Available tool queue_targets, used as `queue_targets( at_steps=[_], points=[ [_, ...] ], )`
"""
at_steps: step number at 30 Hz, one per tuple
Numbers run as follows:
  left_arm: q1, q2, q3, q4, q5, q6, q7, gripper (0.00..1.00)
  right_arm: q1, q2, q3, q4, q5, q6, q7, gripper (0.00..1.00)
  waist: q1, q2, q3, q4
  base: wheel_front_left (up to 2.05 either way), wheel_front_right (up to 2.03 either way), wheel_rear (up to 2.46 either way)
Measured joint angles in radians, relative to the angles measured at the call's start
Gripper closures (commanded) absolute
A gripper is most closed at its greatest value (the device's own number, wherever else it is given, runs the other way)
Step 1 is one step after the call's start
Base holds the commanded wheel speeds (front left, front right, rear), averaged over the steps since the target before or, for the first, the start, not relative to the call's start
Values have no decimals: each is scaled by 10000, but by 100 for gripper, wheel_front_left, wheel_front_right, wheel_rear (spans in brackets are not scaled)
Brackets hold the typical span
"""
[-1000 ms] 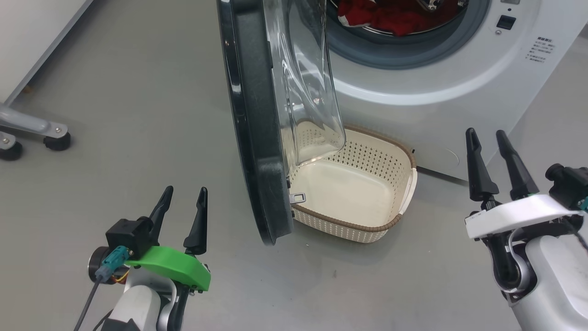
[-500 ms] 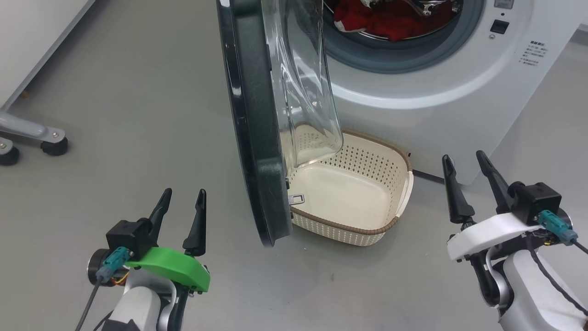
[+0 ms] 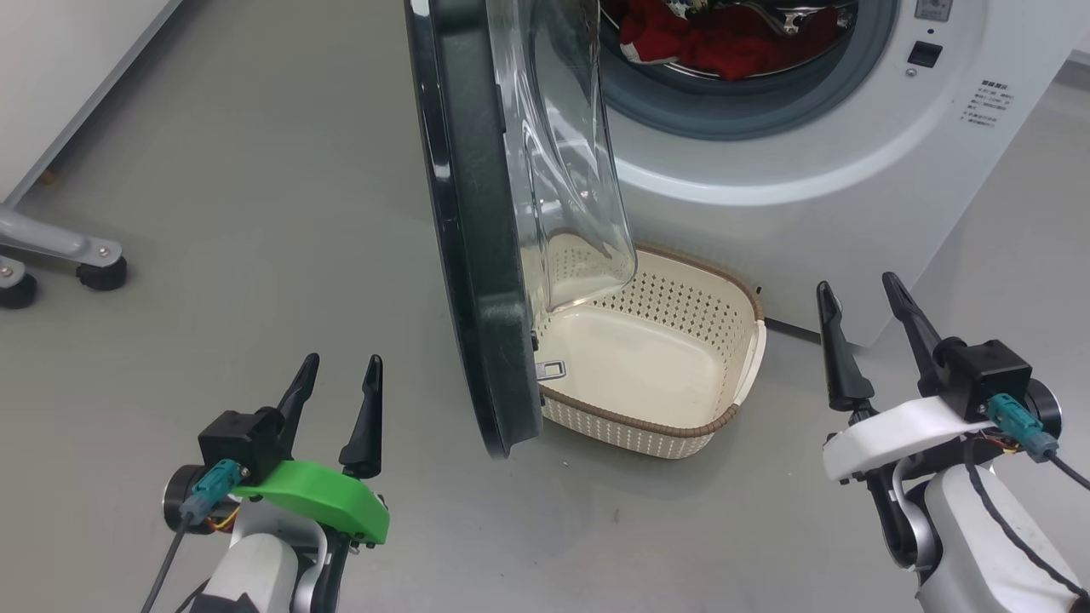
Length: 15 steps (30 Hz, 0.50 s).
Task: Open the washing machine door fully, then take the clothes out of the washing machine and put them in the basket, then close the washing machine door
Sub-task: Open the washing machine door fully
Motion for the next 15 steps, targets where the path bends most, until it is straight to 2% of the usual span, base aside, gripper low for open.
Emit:
queue_targets(
  at_steps=[15],
  points=[
    [6, 0, 0, 33, 0, 0, 0, 0, 342, 261, -205, 15, -606, -73, 0, 0, 0, 0, -90, 45, 0, 0, 0]
  ],
)
